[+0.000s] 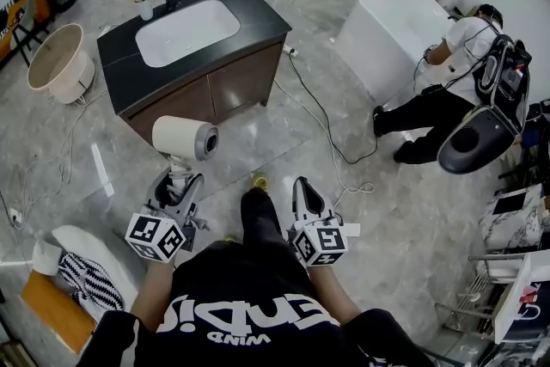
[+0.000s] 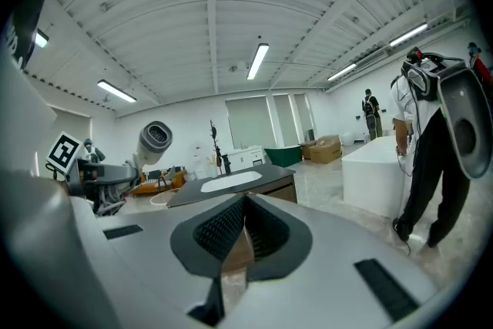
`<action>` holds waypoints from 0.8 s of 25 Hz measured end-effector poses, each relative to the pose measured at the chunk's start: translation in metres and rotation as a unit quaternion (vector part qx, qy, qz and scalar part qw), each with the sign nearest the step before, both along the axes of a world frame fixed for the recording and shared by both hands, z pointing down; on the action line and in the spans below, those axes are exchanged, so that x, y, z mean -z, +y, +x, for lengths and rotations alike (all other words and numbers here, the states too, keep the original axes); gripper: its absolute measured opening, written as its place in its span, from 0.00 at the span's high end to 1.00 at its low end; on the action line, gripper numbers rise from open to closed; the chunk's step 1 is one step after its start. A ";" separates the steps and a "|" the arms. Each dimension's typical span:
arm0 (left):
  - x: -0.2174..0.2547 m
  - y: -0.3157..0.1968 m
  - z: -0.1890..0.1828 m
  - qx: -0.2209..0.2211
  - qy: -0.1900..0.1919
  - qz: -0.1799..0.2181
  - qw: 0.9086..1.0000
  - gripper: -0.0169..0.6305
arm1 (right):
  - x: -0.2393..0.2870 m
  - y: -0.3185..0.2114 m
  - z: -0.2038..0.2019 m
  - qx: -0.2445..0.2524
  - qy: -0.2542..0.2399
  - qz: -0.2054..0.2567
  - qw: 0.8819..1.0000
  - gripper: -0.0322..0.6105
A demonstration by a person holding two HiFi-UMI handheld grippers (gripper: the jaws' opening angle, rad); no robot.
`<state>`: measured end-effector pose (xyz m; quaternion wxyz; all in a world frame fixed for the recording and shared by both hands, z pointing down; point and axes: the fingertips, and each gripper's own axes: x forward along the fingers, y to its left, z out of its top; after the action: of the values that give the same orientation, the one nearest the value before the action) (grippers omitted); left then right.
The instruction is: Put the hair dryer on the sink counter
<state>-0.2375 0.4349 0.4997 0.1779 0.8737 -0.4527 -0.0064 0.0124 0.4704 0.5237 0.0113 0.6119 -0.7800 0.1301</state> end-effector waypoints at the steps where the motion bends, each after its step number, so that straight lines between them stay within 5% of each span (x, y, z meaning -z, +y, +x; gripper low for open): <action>1: -0.001 -0.006 0.001 0.000 -0.003 0.000 1.000 0.57 | 0.000 -0.007 -0.001 0.000 -0.001 0.002 1.000 0.91; 20: 0.023 -0.200 0.059 0.011 -0.005 -0.004 1.000 0.57 | 0.019 -0.214 0.031 0.038 -0.009 -0.001 0.999 0.91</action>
<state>-0.1781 0.2348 0.4764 0.1796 0.8680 -0.4629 -0.0023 0.0438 0.2567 0.5043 0.0095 0.5808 -0.8026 0.1357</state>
